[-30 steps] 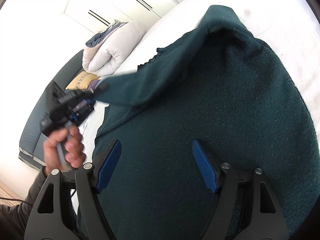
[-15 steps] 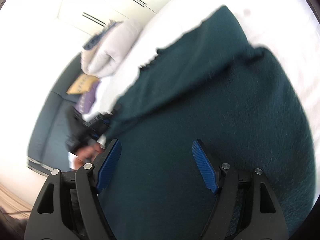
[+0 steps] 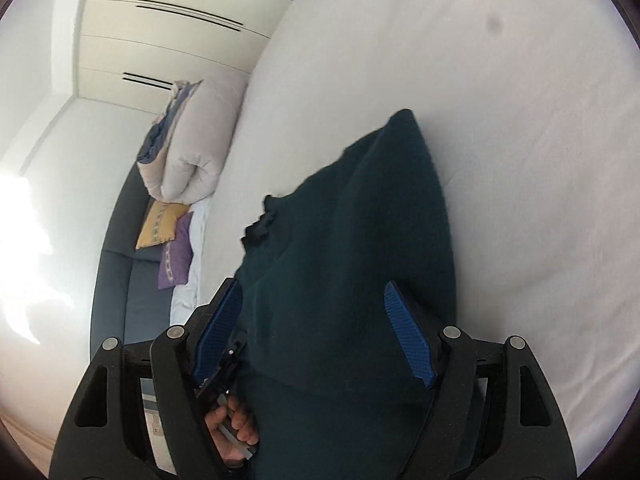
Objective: Fold small clothes
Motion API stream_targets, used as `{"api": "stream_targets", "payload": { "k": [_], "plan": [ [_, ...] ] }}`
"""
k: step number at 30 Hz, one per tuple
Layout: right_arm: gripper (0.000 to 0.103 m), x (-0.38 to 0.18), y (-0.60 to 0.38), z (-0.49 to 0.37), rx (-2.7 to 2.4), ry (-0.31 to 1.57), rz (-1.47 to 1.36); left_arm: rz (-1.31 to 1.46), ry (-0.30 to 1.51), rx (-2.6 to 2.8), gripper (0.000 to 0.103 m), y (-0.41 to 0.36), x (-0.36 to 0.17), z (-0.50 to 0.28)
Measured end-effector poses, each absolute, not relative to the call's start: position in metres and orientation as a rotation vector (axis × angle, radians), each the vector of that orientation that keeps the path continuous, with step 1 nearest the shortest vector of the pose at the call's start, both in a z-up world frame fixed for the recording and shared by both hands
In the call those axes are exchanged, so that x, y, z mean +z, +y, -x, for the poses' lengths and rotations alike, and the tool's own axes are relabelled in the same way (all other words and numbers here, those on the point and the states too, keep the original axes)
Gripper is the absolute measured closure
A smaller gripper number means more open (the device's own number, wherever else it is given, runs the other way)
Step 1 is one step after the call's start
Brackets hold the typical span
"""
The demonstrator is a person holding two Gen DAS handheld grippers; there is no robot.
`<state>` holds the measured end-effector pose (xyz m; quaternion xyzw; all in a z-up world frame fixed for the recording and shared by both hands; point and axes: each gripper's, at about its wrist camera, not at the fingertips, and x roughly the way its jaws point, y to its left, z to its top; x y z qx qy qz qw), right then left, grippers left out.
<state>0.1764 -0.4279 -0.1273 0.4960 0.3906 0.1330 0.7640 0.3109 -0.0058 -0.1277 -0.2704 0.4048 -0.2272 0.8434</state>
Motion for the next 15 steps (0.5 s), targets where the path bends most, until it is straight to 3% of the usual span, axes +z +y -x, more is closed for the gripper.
{"api": "stream_targets", "payload": {
  "k": [9,15],
  "plan": [
    [0.031,-0.13,-0.463,-0.235,0.233,0.849,-1.074,0.572,0.84,-0.487,0.089,-0.004,-0.132,-0.309],
    [0.03,-0.127,-0.459,-0.201,0.296,0.854,-1.065,0.571,0.841,-0.485,0.089,-0.002,-0.13,-0.306]
  ]
}}
